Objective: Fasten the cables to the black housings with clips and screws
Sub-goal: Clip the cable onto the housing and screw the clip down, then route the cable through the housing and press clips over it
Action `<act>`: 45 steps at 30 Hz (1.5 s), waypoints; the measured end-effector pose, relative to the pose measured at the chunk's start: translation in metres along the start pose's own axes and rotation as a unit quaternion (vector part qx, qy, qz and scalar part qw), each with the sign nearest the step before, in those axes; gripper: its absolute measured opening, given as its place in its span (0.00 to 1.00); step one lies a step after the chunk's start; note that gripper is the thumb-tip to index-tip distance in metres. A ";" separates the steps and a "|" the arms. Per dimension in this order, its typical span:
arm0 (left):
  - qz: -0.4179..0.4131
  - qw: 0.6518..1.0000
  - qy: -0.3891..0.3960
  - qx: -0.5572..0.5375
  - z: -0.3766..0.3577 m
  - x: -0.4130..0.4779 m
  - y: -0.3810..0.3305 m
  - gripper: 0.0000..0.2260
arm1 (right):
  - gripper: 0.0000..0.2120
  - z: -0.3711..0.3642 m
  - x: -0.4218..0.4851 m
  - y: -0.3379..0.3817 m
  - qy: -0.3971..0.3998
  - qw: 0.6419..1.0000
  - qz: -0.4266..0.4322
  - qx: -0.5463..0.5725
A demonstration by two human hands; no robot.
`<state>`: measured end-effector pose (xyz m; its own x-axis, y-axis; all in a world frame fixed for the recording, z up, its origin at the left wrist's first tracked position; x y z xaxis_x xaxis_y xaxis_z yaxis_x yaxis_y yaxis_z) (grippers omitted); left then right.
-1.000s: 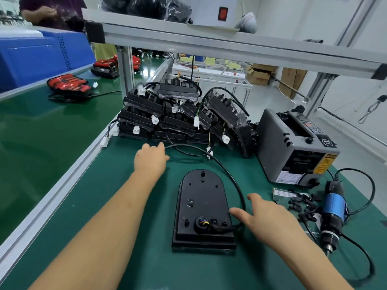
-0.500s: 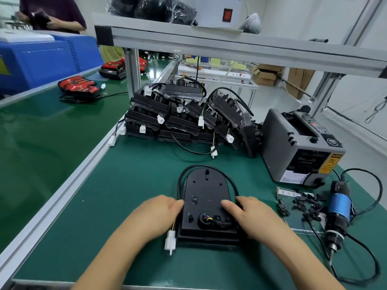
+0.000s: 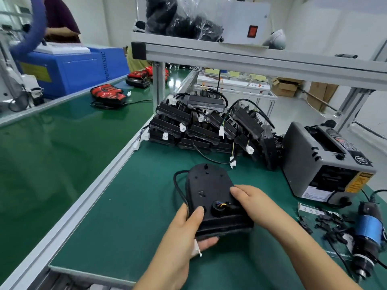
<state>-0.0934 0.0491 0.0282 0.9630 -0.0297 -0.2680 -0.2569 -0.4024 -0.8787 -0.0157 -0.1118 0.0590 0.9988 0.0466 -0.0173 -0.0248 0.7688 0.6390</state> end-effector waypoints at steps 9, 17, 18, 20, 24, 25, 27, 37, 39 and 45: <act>-0.204 0.949 -0.212 -0.108 0.060 0.023 -0.047 0.13 | 0.19 -0.025 0.024 0.062 0.057 0.981 0.039 0.180; -0.257 0.825 -0.484 -0.134 0.191 0.033 -0.100 0.21 | 0.18 -0.056 0.013 0.050 0.135 0.986 0.080 0.058; -0.256 0.812 -0.507 -0.139 0.206 0.032 -0.102 0.23 | 0.17 -0.057 0.012 0.046 0.137 0.986 0.081 0.054; -0.252 0.791 -0.539 -0.144 0.229 0.029 -0.104 0.25 | 0.10 -0.059 0.011 0.039 0.141 0.986 0.078 0.051; -0.201 0.785 -0.570 -0.135 0.246 0.030 -0.100 0.26 | 0.03 -0.062 0.013 0.032 0.140 0.986 0.077 0.048; -0.188 0.789 -0.570 -0.130 0.247 0.031 -0.098 0.26 | 0.03 -0.063 0.014 0.030 0.141 0.986 0.075 0.048; -0.172 0.797 -0.568 -0.114 0.248 0.032 -0.095 0.25 | 0.03 -0.064 0.015 0.027 0.144 0.986 0.078 0.041; -0.119 0.778 -0.616 0.001 0.264 0.038 -0.091 0.27 | 0.05 -0.064 0.015 0.017 0.145 0.985 0.091 0.027; -0.120 0.771 -0.626 0.009 0.266 0.038 -0.091 0.25 | 0.10 -0.064 0.015 0.015 0.144 0.985 0.091 0.024; -0.111 0.769 -0.630 0.026 0.270 0.040 -0.090 0.22 | 0.09 -0.062 0.013 0.015 0.149 0.984 0.096 0.016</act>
<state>-0.0537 0.3310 -0.0097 0.1495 0.9564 -0.2508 -0.1329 -0.2319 -0.9636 -0.0053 -0.0599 0.0207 0.9189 0.3770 -0.1163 -0.2050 0.7081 0.6757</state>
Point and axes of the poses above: each hand's wrist, its own x-axis towards the middle knuckle, its own z-axis out of the back of the hand, y = z × x, the point moved 4 cm from there along x, towards the middle knuckle, and after that the axes turned 6 degrees about -y, right-handed, at the moved point
